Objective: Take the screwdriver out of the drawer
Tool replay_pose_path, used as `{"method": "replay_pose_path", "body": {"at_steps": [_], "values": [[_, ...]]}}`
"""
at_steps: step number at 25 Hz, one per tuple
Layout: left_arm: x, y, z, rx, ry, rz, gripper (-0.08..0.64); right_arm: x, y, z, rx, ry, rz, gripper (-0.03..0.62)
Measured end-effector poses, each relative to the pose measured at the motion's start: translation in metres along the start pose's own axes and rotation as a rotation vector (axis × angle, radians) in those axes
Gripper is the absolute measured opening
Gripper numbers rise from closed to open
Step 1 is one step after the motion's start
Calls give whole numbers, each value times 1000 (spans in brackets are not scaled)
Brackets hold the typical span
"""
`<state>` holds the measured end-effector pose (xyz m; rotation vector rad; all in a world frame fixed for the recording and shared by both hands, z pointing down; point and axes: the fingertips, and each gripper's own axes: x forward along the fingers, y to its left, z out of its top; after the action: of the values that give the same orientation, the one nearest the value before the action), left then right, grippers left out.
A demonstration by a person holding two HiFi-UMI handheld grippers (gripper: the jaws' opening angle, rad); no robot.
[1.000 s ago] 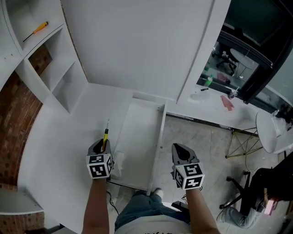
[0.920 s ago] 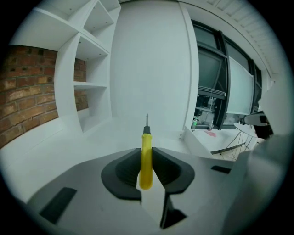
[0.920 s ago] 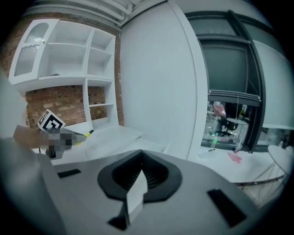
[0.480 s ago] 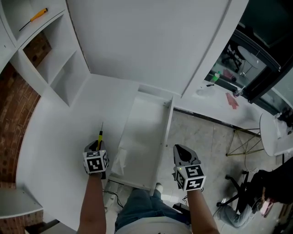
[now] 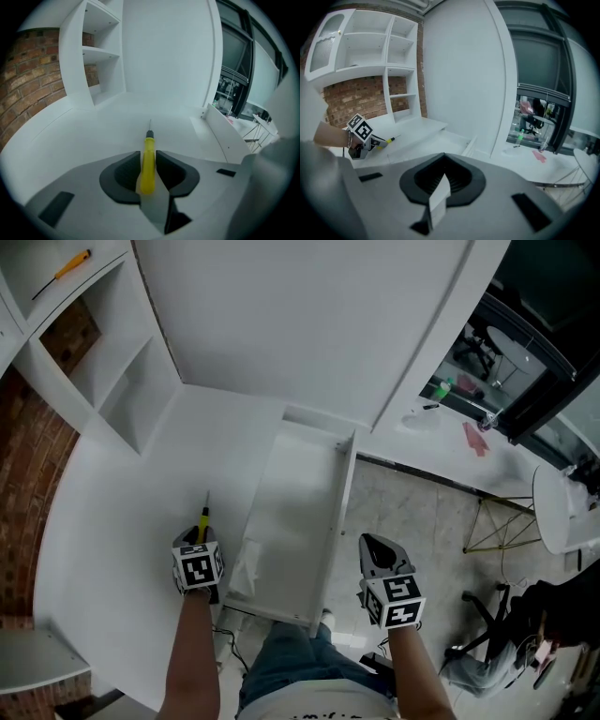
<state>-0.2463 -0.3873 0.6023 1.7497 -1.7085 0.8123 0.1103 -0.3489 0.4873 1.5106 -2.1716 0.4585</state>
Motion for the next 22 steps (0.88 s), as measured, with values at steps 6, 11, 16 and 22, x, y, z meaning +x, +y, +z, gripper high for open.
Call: {"method": "replay_pose_path", "body": {"at_steps": [6,11,16,22], "values": [[-14,6,6,-44,-50,-1,197,-13,-6,17,-15,-47,-8,11],[-48,13,28,-94,-173,5,219,-25,-5,36,-31,-103,7,11],[-102,8,62,-103,-345,0,221,-45,-5,61,-33,-191,13,11],[-171,-17,103,-32,-553,-75,229,-71,6,89,-44,-288,46,11]]}}
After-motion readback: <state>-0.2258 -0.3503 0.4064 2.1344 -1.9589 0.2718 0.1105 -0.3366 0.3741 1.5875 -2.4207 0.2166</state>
